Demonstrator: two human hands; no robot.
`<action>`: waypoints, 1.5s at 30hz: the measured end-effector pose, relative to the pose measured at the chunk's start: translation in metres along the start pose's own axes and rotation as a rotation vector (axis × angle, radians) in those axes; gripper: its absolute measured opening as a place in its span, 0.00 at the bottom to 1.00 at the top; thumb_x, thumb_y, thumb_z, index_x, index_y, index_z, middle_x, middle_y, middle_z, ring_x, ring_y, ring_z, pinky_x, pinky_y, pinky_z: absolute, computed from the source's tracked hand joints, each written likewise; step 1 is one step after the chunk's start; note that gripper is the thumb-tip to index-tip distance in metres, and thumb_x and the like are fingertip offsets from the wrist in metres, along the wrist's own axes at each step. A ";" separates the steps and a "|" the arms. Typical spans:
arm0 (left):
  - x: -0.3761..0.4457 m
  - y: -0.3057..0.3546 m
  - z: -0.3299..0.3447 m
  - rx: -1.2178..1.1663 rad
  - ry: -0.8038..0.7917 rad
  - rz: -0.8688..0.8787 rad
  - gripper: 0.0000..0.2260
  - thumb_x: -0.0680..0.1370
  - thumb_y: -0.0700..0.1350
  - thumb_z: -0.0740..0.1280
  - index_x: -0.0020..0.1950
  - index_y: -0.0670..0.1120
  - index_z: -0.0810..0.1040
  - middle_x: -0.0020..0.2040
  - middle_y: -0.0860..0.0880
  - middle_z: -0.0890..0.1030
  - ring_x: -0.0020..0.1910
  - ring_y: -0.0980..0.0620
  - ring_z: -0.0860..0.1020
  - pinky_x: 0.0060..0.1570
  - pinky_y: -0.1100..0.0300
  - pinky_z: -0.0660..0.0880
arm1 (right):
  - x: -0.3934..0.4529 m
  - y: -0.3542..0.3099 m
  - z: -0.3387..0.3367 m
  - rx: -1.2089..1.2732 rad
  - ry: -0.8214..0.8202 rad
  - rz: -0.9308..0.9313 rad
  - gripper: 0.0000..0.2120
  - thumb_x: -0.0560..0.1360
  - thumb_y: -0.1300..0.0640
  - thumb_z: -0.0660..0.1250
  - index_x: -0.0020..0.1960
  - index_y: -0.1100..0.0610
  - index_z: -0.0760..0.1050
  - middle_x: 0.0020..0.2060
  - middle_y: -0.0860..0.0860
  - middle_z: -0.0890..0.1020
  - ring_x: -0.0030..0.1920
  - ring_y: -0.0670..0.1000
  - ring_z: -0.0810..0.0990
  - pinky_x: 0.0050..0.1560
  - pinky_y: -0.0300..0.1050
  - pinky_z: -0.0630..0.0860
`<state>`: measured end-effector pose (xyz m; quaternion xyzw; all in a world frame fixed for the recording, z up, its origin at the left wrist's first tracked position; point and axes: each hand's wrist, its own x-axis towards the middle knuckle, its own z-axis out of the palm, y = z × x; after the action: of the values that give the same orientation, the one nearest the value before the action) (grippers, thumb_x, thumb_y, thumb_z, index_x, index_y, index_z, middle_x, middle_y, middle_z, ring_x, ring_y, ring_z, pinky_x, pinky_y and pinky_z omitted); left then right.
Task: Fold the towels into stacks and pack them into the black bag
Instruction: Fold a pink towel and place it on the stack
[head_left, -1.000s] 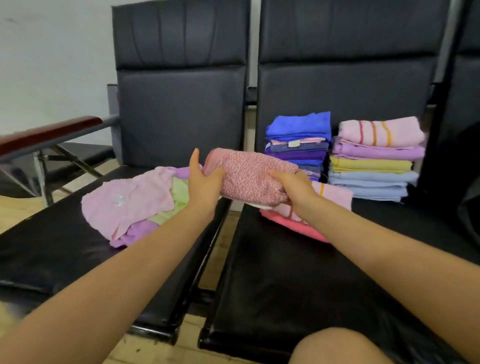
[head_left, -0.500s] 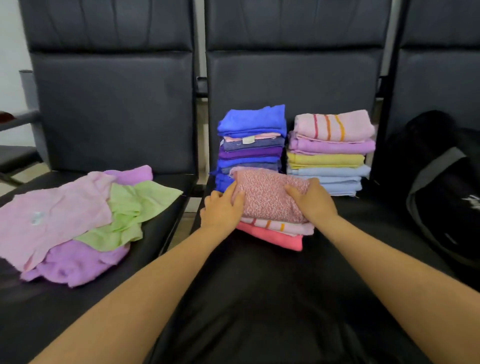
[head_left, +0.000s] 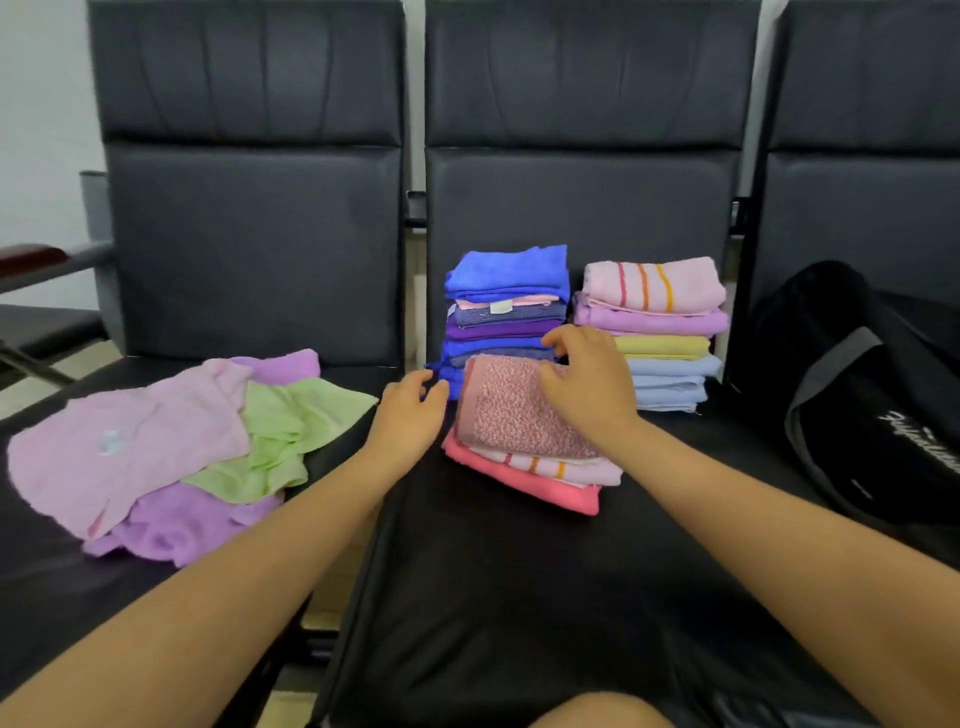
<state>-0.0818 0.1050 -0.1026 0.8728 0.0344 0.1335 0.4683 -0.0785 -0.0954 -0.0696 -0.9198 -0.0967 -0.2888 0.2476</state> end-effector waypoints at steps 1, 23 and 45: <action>-0.003 -0.003 -0.012 0.004 0.045 0.005 0.17 0.81 0.47 0.59 0.69 0.43 0.72 0.64 0.44 0.75 0.62 0.48 0.74 0.54 0.62 0.65 | -0.002 -0.015 0.003 0.058 -0.006 -0.020 0.12 0.74 0.58 0.64 0.56 0.55 0.76 0.48 0.52 0.78 0.53 0.55 0.75 0.51 0.51 0.71; -0.052 -0.229 -0.255 0.432 0.229 -0.486 0.21 0.78 0.53 0.62 0.69 0.46 0.70 0.62 0.44 0.77 0.59 0.44 0.76 0.56 0.52 0.71 | -0.007 -0.255 0.245 0.394 -0.600 0.020 0.14 0.78 0.49 0.61 0.37 0.55 0.66 0.34 0.49 0.71 0.33 0.48 0.69 0.33 0.42 0.62; -0.112 -0.134 -0.273 -0.535 0.739 -0.158 0.10 0.81 0.43 0.59 0.45 0.48 0.78 0.46 0.50 0.80 0.47 0.54 0.78 0.53 0.58 0.77 | 0.010 -0.264 0.185 1.027 -0.353 0.507 0.07 0.76 0.56 0.62 0.47 0.59 0.76 0.39 0.49 0.75 0.40 0.50 0.72 0.39 0.42 0.69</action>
<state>-0.2529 0.3802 -0.0926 0.6097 0.2298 0.4037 0.6422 -0.0659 0.2264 -0.0900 -0.7109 -0.0412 0.0201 0.7018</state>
